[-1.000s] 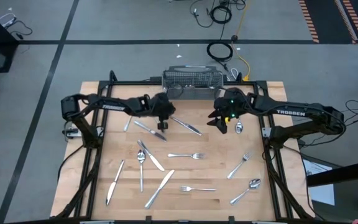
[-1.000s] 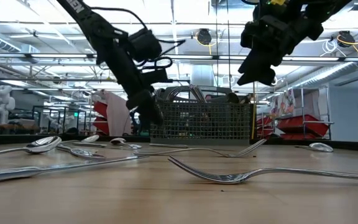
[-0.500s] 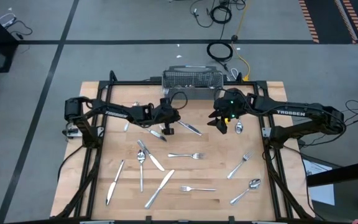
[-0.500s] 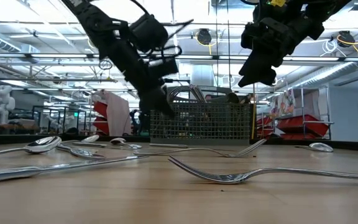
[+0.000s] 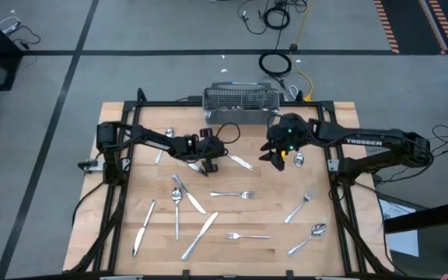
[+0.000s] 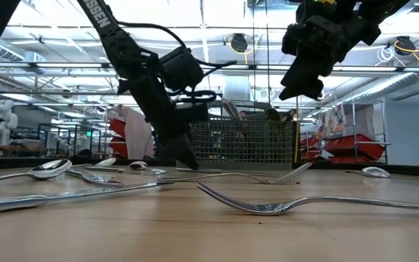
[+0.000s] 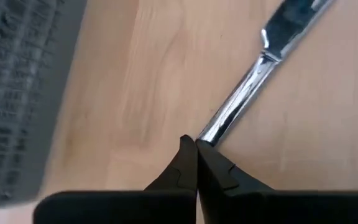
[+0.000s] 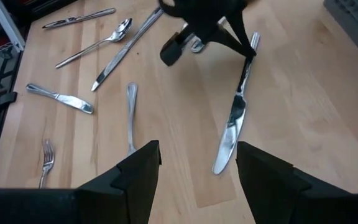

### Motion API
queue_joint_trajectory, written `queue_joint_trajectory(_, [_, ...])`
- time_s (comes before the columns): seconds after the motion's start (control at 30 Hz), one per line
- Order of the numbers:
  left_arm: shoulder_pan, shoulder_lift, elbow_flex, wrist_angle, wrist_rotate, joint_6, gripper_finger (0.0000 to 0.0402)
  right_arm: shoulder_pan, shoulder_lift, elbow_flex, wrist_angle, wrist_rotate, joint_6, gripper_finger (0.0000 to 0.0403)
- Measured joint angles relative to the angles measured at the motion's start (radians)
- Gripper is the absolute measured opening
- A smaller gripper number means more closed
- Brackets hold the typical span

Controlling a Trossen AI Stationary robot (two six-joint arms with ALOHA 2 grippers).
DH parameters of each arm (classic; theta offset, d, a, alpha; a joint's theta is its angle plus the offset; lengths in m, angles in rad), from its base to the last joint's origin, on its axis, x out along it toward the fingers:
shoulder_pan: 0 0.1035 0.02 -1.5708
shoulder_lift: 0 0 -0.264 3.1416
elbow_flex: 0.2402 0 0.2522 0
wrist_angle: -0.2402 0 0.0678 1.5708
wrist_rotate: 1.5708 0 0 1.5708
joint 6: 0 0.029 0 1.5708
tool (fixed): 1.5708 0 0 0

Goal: Sort silverware
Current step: Put the silver table knife into the silverware organizer

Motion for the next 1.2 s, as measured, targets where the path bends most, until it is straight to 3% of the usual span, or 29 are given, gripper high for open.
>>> queue_joint_trajectory(0.2, [-0.066,-0.011,0.002,-0.06,0.053,-0.171,0.0001,0.033,0.0,0.0,0.0,0.0,0.007,0.0201])
queue_joint_trajectory(0.5, [-0.144,-0.015,0.014,-0.114,0.031,-0.371,0.0,0.07,0.0,0.0,-0.022,0.008,0.006,0.0201])
queue_joint_trajectory(0.67, [-0.154,-0.01,0.012,-0.083,0.023,-0.491,0.0,0.111,0.001,-0.065,-0.027,0.149,0.013,0.0201])
queue_joint_trajectory(0.83, [-0.156,-0.008,0.012,-0.072,0.031,-0.563,0.0,0.166,0.001,-0.161,0.126,0.243,0.052,0.0201])
queue_joint_trajectory(1.2, [-0.157,0.044,0.014,0.018,0.122,-0.65,0.0,0.253,0.172,-0.192,0.389,0.245,-0.047,0.0201])
